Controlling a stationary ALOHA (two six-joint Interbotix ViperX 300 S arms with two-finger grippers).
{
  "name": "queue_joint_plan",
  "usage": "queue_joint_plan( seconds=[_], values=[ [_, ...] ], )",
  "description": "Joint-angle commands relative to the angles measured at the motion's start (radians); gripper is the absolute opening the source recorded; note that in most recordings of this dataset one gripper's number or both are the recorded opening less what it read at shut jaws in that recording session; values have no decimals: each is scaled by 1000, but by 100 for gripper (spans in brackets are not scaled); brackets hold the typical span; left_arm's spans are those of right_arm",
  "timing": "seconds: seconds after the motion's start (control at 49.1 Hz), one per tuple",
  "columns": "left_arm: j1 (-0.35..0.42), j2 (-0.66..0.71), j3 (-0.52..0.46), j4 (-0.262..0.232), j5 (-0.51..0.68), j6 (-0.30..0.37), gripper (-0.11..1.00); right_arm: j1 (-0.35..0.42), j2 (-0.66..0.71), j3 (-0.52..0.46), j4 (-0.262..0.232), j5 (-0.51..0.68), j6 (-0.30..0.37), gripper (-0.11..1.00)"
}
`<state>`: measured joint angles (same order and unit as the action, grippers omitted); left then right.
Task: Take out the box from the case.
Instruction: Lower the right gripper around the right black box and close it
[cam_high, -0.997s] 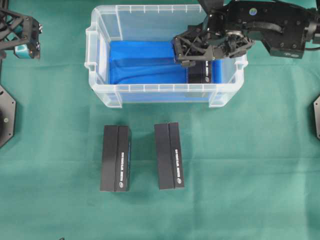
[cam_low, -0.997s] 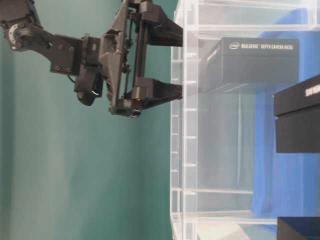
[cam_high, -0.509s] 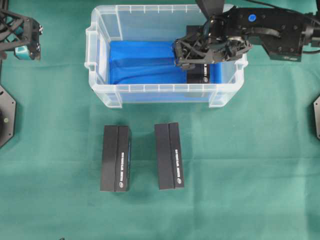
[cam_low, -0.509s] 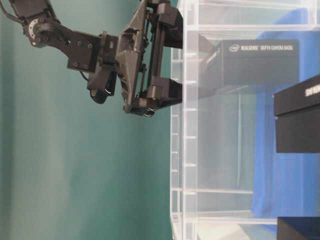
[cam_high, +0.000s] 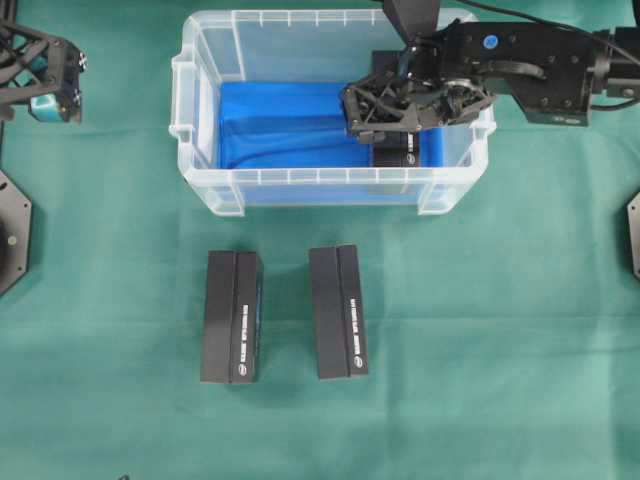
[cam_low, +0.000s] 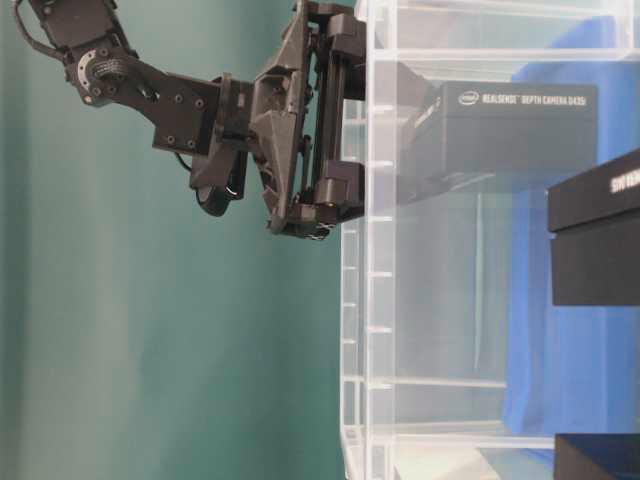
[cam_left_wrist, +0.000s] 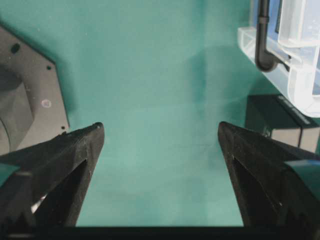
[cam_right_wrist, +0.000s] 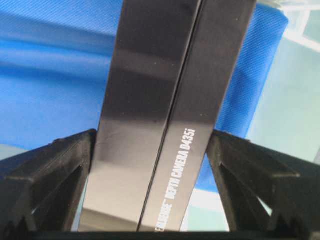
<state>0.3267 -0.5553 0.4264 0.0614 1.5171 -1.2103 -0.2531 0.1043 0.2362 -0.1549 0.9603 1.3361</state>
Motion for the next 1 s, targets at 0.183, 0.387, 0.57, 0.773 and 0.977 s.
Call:
queue_joint_plan(
  seconds=[0.183, 0.387, 0.57, 0.773, 0.977],
  values=[
    [-3, -2, -17, 3, -12, 0, 99, -21, 5, 0, -3, -17, -2, 92],
    [-3, -2, -17, 3, -15, 0, 99, -21, 5, -5, 3, -2, 3, 69],
    [-3, -2, -17, 3, -17, 0, 99, -21, 5, -9, 5, 2, 25, 67],
    [-3, -2, -17, 3, -17, 0, 99, -21, 5, -11, 3, 5, 28, 67],
    [-3, -2, -17, 3, -17, 0, 99, -21, 3, -12, 5, 8, 51, 67]
  ],
)
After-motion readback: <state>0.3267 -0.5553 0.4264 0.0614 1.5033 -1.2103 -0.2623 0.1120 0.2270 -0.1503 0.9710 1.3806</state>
